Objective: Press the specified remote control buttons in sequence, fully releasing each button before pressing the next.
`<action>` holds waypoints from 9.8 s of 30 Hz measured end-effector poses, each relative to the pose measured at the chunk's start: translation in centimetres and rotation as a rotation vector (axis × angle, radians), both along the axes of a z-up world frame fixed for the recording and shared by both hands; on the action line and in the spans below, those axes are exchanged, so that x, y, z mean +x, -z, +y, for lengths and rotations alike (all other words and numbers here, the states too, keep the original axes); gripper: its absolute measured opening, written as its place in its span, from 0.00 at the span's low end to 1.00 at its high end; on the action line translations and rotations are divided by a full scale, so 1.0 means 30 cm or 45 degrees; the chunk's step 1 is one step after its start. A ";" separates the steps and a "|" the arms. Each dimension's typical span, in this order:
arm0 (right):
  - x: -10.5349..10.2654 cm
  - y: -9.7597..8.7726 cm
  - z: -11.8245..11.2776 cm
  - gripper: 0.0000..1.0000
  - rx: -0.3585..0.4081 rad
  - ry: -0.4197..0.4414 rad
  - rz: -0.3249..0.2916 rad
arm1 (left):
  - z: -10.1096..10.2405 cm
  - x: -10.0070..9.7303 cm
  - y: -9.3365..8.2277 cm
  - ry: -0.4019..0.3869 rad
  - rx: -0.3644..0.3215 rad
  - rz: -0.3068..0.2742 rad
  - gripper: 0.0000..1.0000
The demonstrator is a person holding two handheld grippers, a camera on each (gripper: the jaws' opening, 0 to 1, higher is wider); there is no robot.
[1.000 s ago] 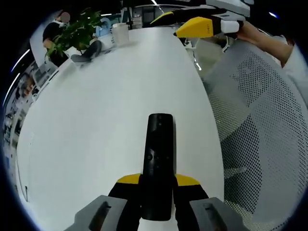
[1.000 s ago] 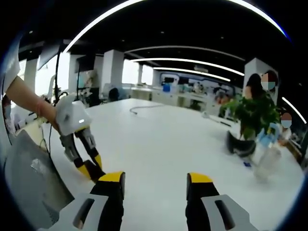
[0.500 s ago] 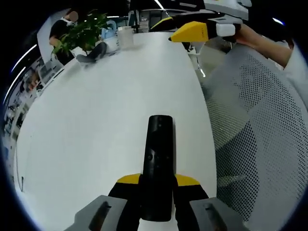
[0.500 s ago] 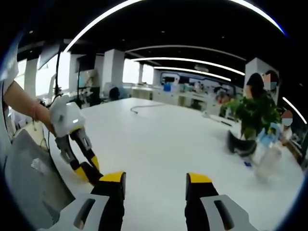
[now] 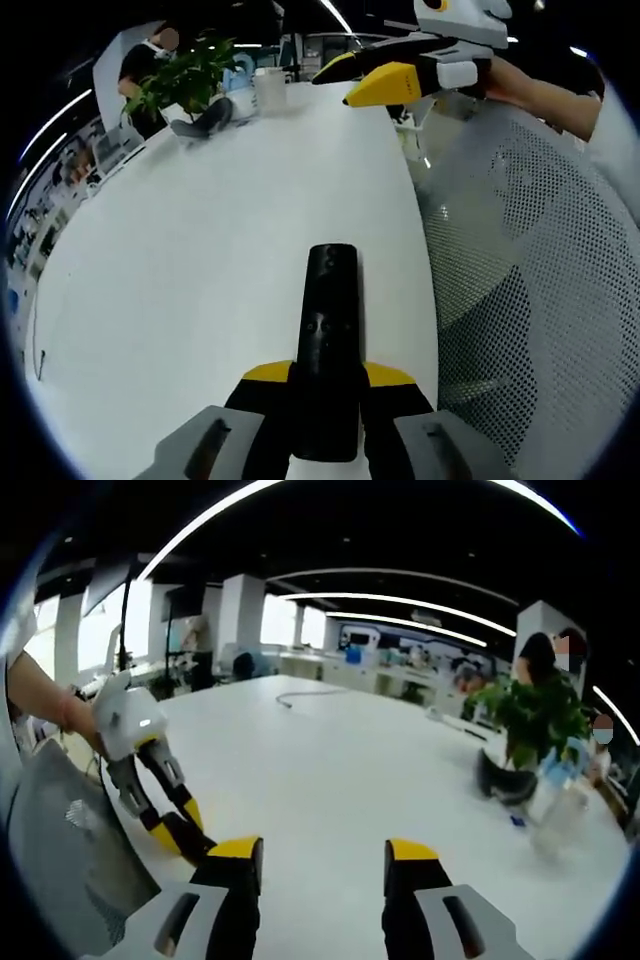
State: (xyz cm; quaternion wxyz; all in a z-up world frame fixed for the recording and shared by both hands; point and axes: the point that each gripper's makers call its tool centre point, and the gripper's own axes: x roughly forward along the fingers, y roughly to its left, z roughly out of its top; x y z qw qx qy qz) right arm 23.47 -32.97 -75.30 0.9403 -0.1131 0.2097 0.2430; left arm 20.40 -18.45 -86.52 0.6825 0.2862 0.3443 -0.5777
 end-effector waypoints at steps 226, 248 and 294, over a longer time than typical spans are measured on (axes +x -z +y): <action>-0.212 0.346 0.344 0.00 -0.677 -1.089 0.589 | -0.015 -0.097 -0.012 0.171 -0.293 0.017 0.25; -0.210 0.341 0.336 0.00 -0.516 -1.025 0.565 | -0.016 -0.097 -0.013 0.171 -0.295 0.014 0.25; -0.215 0.355 0.349 0.09 -0.899 -1.189 0.610 | -0.017 -0.098 -0.011 0.172 -0.315 0.007 0.25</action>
